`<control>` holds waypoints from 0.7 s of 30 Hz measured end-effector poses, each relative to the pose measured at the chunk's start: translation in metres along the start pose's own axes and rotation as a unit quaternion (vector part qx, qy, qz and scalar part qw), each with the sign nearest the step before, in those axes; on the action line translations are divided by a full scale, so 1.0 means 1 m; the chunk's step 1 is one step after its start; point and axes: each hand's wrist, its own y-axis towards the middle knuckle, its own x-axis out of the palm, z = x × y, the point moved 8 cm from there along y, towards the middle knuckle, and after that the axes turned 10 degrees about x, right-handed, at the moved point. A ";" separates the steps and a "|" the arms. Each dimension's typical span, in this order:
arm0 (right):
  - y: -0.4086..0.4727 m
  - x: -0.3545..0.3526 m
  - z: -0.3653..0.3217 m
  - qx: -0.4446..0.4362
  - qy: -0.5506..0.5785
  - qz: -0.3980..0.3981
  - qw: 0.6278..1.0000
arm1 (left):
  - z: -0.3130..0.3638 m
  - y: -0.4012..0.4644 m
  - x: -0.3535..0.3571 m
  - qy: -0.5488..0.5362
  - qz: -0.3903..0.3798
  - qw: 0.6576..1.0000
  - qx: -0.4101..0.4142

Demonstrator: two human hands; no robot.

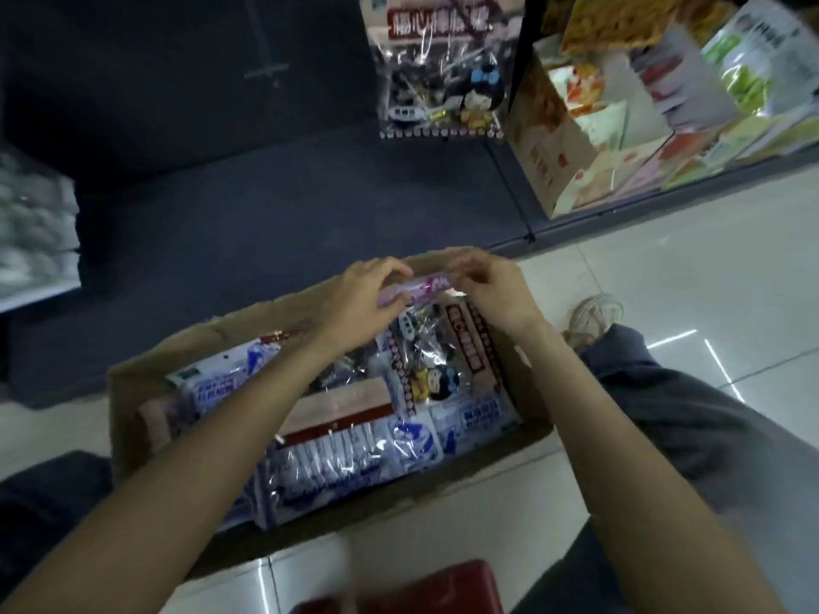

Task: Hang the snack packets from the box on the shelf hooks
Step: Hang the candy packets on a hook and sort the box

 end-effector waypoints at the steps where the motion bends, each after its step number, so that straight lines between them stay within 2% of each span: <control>1: -0.010 0.016 0.008 -0.005 -0.074 -0.013 0.997 | -0.010 -0.018 0.014 -0.001 -0.053 0.998 -0.030; 4: -0.031 0.067 0.037 0.014 -0.177 -0.079 0.981 | -0.040 -0.066 0.043 0.078 -0.151 0.981 -0.094; 7: -0.040 0.105 0.076 0.105 -0.207 -0.119 0.965 | -0.068 -0.110 0.064 0.093 -0.211 0.954 -0.192; 9: -0.045 0.126 0.098 0.170 -0.207 -0.155 0.951 | -0.077 -0.127 0.072 0.063 -0.215 0.948 -0.228; 11: -0.050 0.140 0.105 0.187 -0.188 -0.167 0.950 | -0.078 -0.129 0.070 0.045 -0.175 0.956 -0.231; 14: -0.064 0.157 0.095 0.112 -0.186 -0.182 0.959 | -0.082 -0.121 0.059 0.000 -0.090 0.966 -0.242; 16: -0.082 0.171 0.089 0.054 -0.220 -0.219 0.949 | -0.088 -0.118 0.054 -0.015 -0.056 0.964 -0.258; 18: -0.093 0.177 0.091 0.026 -0.246 -0.228 0.942 | -0.092 -0.117 0.056 0.003 -0.072 0.962 -0.262; 21: -0.085 0.166 0.087 -0.010 -0.242 -0.179 0.953 | -0.088 -0.119 0.072 0.048 -0.147 0.962 -0.224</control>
